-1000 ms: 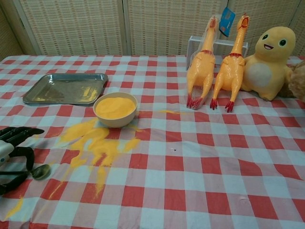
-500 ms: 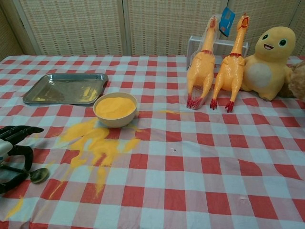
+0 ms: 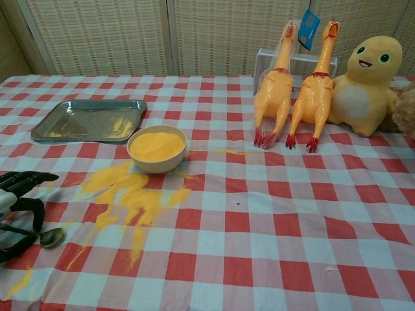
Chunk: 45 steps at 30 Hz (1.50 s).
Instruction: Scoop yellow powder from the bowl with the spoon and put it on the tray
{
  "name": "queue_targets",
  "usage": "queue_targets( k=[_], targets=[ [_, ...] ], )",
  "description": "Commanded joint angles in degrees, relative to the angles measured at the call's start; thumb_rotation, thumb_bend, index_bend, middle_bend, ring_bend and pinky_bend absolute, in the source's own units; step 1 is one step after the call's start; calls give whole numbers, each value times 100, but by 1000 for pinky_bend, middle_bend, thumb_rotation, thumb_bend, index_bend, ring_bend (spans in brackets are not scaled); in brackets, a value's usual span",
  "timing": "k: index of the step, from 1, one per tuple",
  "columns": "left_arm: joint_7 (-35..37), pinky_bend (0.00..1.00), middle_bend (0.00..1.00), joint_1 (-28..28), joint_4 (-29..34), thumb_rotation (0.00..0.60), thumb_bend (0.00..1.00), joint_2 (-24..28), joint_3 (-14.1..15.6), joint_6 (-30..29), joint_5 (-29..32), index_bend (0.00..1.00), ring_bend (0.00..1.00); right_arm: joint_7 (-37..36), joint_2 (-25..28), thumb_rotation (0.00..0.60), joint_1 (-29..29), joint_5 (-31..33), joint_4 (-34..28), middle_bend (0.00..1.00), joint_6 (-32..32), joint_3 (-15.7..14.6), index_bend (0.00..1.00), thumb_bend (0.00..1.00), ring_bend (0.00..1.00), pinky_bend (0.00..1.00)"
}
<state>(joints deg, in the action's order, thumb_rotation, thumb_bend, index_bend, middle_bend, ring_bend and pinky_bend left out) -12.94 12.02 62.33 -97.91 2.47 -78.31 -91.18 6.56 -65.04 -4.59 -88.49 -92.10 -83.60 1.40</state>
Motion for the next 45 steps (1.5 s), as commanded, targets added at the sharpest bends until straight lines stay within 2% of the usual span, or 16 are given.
queue_targets(
  k=[1, 7, 19, 29, 36, 45],
  targets=[
    [4, 62, 49, 5, -9, 600, 425, -5, 1, 6, 4, 567, 0, -4, 4, 600, 2, 3, -2, 0, -3, 2, 0, 109, 0, 0],
    [64, 63, 50, 39, -36, 600, 437, -12, -6, 106, 58, 576, 0, -3, 8, 600, 3, -6, -6, 0, -3, -5, 0, 109, 0, 0],
    [470, 73, 92, 35, -175, 600, 592, -55, -16, -98, -27, 687, 0, 15, 7, 600, 1, -24, -16, 0, 6, -20, 0, 109, 0, 0],
    [566, 73, 103, 26, -244, 600, 601, -53, -78, -332, -80, 708, 0, 4, 15, 600, 8, -44, -27, 0, -12, -26, 0, 109, 0, 0],
    [457, 73, 110, 99, 85, 600, 600, 148, -313, -751, -189, 712, 0, -16, 27, 600, 17, -61, -37, 0, -35, -30, 0, 109, 0, 0],
    [-307, 73, 115, 534, 662, 600, 598, 325, -801, -738, -211, 717, 0, -120, 78, 600, 39, -72, -45, 0, -94, -14, 0, 109, 0, 0]
  ],
)
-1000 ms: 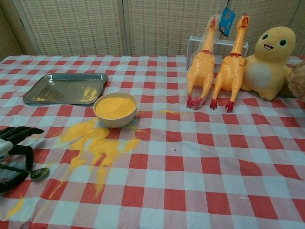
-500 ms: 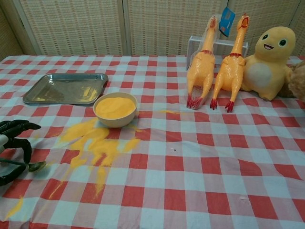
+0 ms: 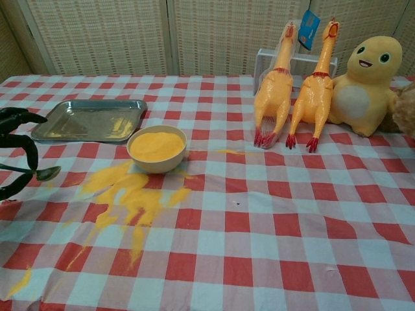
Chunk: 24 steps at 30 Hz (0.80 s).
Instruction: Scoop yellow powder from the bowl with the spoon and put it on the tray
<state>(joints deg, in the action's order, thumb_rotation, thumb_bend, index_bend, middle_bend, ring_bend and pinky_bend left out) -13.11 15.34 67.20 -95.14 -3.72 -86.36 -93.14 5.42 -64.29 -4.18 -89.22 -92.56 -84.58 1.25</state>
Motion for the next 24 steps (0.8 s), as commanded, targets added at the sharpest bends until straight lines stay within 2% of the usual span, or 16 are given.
queue_targets(
  k=[1, 11, 18, 24],
  targets=[
    [-406, 73, 115, 274, 223, 600, 598, 46, -241, 131, 6, 717, 0, -9, 4, 600, -3, 1, 1, 0, 8, 0, 0, 109, 0, 0],
    [-1577, 68, 117, 1172, 692, 600, 597, -186, -780, 1129, 392, 718, 0, -9, -20, 600, -13, 81, 40, 0, 24, 50, 0, 109, 0, 0],
    [-2270, 68, 115, 1708, 591, 600, 596, -600, -1113, 1742, 948, 719, 0, -3, -11, 600, -29, 174, 43, 0, 85, 79, 0, 109, 0, 0],
    [-2756, 68, 115, 2023, 423, 600, 594, -837, -1316, 2033, 1430, 718, 0, -59, 22, 600, -26, 200, 42, 0, 92, 88, 0, 109, 0, 0]
  ],
)
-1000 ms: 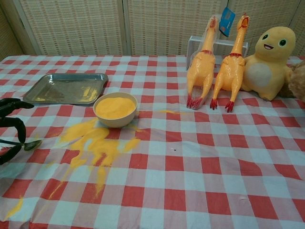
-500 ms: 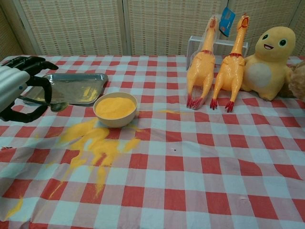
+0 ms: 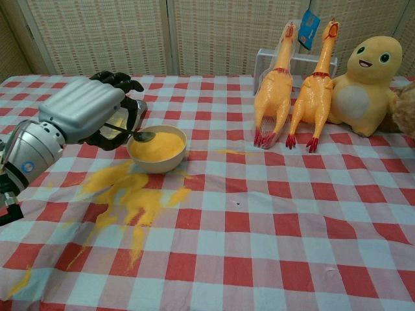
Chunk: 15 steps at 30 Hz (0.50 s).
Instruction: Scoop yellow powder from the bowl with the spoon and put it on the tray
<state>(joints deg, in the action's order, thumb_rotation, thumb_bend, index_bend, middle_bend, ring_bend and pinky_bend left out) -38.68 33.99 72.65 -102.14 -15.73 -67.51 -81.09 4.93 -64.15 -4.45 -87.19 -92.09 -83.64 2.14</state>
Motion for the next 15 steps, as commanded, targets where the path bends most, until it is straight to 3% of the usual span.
queue_targets(
  k=[1, 10, 15],
  targets=[
    [-267, 67, 115, 201, -182, 600, 594, -178, -146, 187, 309, 719, 0, -19, 15, 600, 4, -9, -9, 0, -9, -3, 0, 109, 0, 0],
    [-597, 66, 113, 440, -615, 600, 594, -451, -208, 354, 892, 694, 0, -88, 60, 600, 35, -58, -25, 0, -88, -6, 0, 110, 0, 0],
    [-685, 72, 98, 499, -600, 600, 592, -498, -124, 328, 1000, 550, 0, -112, 76, 600, 46, -91, -42, 0, -122, -10, 0, 109, 0, 0]
  ],
)
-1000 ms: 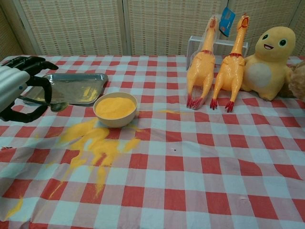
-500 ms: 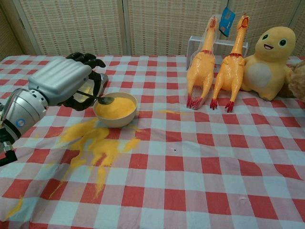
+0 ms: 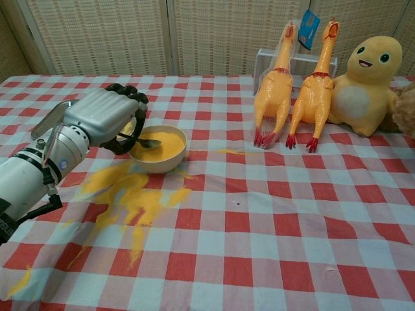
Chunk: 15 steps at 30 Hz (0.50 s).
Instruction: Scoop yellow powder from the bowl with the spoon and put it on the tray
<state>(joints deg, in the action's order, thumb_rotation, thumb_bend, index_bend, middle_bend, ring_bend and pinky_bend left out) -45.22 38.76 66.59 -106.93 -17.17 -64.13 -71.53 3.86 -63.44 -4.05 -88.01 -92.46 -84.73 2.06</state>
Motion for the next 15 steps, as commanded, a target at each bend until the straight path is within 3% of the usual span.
queue_targets(
  k=[1, 6, 15],
  targets=[
    [-46, 73, 97, 34, -4, 600, 591, -29, 25, -18, 66, 532, 0, -10, 7, 600, 9, -14, -8, 0, -20, -2, 0, 109, 0, 0],
    [-126, 76, 89, 87, -25, 600, 591, -49, 58, -46, 189, 431, 0, -33, 19, 600, 22, -31, -8, 0, -51, -1, 0, 109, 0, 0],
    [-56, 78, 87, 146, 70, 600, 595, -5, 123, -161, 238, 395, 0, -57, 35, 600, 34, -52, -11, 0, -77, -2, 0, 109, 0, 0]
  ],
)
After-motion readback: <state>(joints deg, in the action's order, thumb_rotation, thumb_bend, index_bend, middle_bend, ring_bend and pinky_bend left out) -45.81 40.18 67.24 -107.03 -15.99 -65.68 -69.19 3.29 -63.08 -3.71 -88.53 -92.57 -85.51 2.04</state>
